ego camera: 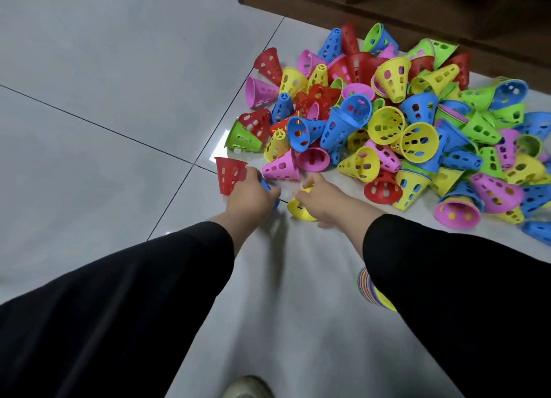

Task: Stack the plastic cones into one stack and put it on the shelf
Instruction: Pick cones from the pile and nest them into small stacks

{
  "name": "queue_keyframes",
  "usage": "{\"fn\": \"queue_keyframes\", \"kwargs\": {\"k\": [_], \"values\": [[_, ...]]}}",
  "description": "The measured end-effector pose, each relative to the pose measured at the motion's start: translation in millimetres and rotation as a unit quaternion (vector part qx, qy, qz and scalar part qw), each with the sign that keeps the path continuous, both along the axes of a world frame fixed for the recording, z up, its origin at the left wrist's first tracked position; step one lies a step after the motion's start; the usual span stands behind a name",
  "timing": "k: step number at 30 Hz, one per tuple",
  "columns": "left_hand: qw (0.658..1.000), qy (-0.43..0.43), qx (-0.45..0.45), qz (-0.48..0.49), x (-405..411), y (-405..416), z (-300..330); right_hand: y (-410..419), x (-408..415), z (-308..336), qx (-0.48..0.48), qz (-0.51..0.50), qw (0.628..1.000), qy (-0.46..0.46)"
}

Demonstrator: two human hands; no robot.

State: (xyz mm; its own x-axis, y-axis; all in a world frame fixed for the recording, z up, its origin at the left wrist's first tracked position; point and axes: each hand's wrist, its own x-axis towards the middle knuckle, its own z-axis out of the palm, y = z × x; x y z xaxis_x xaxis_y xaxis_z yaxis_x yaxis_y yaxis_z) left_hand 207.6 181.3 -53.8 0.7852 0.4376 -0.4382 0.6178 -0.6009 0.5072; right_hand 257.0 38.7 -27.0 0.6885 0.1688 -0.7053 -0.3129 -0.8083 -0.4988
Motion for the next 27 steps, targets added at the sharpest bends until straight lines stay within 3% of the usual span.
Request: {"fn": "queue_keyframes", "kwargs": {"k": [6,9,17,22,27], "values": [[0.989,-0.012,-0.125,0.074,-7,-12,9,2,-3,1,0.029,-0.104,0.994,0.033],[0.968,-0.044,-0.208,0.132,-14,-17,21,-20,5,30,0.081,-0.115,0.989,-0.041],[0.956,-0.093,-0.277,0.008,-43,-92,94,-170,-22,131,0.125,-0.153,0.947,-0.252],[0.941,-0.158,-0.284,-0.094,-68,-142,124,-245,-81,129,0.080,-0.122,0.955,-0.257],[0.926,-0.179,-0.288,-0.170,-90,-179,136,-259,-127,118,0.019,-0.006,0.960,-0.278]]}}
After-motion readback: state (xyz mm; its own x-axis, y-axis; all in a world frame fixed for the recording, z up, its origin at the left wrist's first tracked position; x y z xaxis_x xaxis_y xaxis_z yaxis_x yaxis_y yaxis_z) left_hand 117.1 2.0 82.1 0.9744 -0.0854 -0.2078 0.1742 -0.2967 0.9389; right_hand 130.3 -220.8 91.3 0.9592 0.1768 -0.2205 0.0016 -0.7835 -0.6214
